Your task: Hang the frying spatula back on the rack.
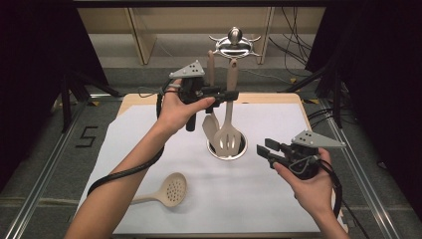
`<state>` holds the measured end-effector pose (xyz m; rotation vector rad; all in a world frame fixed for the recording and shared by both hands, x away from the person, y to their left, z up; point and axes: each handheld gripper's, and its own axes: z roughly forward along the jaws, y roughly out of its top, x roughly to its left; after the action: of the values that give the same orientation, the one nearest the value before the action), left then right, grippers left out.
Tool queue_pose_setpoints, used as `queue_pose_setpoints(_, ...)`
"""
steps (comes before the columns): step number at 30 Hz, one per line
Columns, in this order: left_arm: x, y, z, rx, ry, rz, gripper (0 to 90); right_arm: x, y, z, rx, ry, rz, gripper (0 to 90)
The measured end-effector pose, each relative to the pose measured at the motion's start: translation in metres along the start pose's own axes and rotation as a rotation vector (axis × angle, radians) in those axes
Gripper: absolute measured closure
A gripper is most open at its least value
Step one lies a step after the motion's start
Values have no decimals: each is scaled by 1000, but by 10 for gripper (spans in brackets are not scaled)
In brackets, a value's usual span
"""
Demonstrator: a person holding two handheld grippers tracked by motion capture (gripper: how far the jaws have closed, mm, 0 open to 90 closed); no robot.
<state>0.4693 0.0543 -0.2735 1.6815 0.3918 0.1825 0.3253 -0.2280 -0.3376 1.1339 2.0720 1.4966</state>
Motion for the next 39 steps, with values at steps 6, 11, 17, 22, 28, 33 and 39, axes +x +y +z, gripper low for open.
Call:
queue_pose_setpoints(6, -9, -3, -6, 15, 68, -19, 658, -1, -1, 1, 4, -10, -14, 602)
queue_pose_setpoints(11, -18, -3, -19, 23, 119, 40, 576, -2, -2, 1, 4, -3, 1, 598)
queue_pose_setpoints(17, -28, 5, -40, 6, 151, 83, 614, -6, -3, 1, 5, -21, -8, 596)
queue_pose_setpoints(22, -34, 14, -55, -34, 202, 93, 731, -6, -5, 0, 21, -30, 20, 602)
queue_pose_setpoints(28, -37, 25, -65, -86, 244, 75, 869, -12, -9, 2, 24, -60, -49, 672)
queue_pose_setpoints(33, -39, 36, -67, -119, 256, 75, 890, -20, -14, 0, 55, -105, -64, 793)
queue_pose_setpoints(39, -36, 49, -64, -147, 269, 74, 892, -23, -18, -2, 55, -173, -54, 900)
